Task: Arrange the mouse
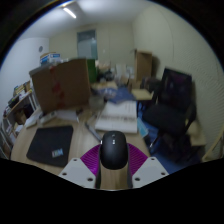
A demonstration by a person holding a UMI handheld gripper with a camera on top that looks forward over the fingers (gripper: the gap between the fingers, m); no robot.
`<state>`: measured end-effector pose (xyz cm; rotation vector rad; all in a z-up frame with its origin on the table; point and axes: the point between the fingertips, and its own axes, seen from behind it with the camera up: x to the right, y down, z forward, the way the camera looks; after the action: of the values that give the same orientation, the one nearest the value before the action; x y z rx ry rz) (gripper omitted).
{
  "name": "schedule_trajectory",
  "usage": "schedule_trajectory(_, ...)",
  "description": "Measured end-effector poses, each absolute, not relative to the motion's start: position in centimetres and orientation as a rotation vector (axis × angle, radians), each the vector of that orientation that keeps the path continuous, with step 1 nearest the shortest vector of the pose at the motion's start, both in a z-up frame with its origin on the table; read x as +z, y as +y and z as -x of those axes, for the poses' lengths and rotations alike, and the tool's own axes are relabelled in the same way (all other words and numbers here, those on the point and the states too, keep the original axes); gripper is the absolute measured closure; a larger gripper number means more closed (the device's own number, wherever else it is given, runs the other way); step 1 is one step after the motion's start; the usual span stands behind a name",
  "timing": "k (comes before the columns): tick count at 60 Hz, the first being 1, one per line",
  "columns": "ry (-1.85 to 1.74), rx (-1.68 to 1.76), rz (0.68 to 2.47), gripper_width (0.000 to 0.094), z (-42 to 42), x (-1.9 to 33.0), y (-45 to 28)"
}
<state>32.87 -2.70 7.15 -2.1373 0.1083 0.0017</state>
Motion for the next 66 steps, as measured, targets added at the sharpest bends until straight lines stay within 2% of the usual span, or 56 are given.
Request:
schedule_trajectory(3,0.123,-0.047,2.057,0.0599,-31.5,12.5,-1.7)
schedule_trajectory(8,0.114,-0.036,1.939,0.0599,-27.0,18.7,0.6)
schedule_trajectory(13,0.126,-0.028,1.891,0.0596,-21.3,20.8,3.3)
schedule_trajectory(18,0.086,0.000,1.910,0.0598,-14.1,18.7,5.1)
schedule_trajectory(25,-0.025,0.022,2.058,0.0599,-6.8,10.7,6.0)
schedule_trajectory(27,-0.041,0.031,2.103,0.0599,-5.6,7.8,5.9)
schedule_trajectory(31,-0.079,0.051,2.170,0.0597,-3.9,4.4,5.3)
schedule_trajectory(40,-0.109,0.057,2.258,0.0561,-2.9,-0.7,4.2)
schedule_trajectory(42,-0.114,0.051,2.234,0.0546,-2.9,-0.6,4.5)
schedule_trajectory(43,-0.115,0.051,2.235,0.0473,-2.9,-0.6,4.7)
schedule_trajectory(44,-0.113,0.053,2.237,0.0503,-2.9,-0.7,4.6)
schedule_trajectory(51,-0.128,0.067,2.310,0.0387,-2.8,-1.0,4.0)
schedule_trajectory(57,-0.139,0.090,2.403,0.0072,-2.8,-0.5,2.2)
schedule_trajectory(66,-0.074,0.185,2.402,0.0094,-2.3,4.8,-2.0)
